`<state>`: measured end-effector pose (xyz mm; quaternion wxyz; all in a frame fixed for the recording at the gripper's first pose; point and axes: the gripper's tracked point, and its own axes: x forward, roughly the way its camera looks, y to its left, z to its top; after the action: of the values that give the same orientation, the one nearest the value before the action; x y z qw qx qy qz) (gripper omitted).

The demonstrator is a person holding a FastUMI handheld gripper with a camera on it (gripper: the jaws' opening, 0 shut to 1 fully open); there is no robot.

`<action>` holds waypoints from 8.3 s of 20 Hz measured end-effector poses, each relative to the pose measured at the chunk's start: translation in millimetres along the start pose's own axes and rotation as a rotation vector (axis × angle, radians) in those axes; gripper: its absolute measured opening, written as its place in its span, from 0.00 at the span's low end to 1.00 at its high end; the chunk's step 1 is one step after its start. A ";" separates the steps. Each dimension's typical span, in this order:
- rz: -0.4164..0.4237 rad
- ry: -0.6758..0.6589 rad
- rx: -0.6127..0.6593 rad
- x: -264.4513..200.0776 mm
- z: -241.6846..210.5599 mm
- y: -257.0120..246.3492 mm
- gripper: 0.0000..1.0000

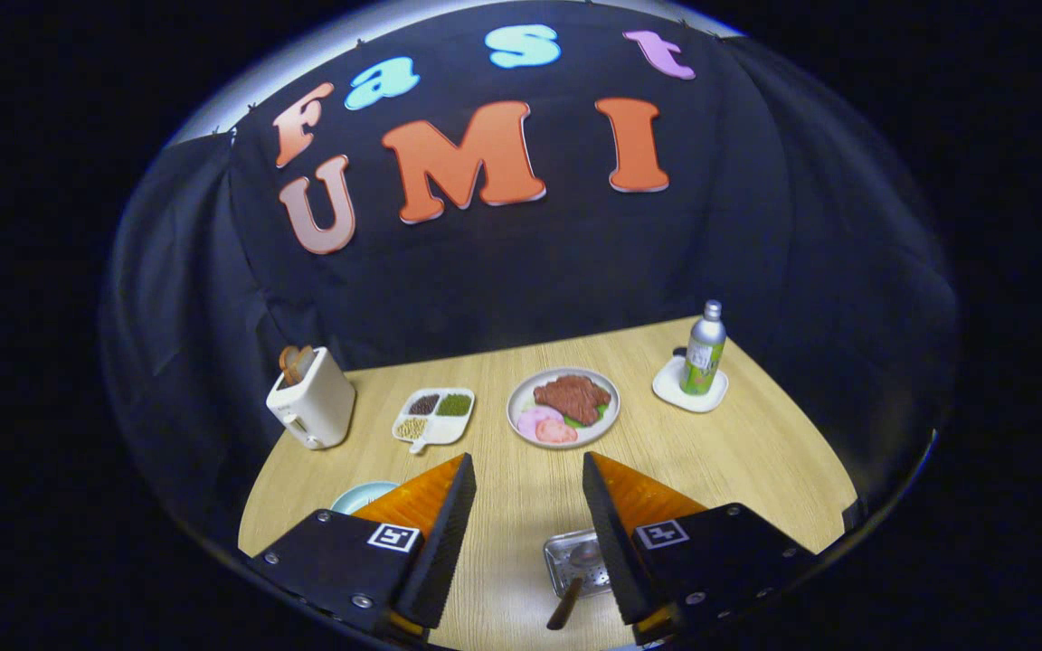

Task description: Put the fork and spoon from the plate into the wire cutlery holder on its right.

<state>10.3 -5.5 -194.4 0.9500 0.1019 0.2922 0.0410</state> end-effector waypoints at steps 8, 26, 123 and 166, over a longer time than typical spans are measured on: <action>-0.016 -0.278 -0.069 -19.5 52.8 59.5 0.85; 0.145 -0.108 -0.112 41.2 -35.2 239.3 0.89; 0.014 1.000 -0.206 -41.9 -193.4 -79.9 0.11; -0.092 -0.622 -0.146 -100.8 211.5 -28.1 0.95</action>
<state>46.7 -82.7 25.6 0.9994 0.0280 -0.0118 -0.0144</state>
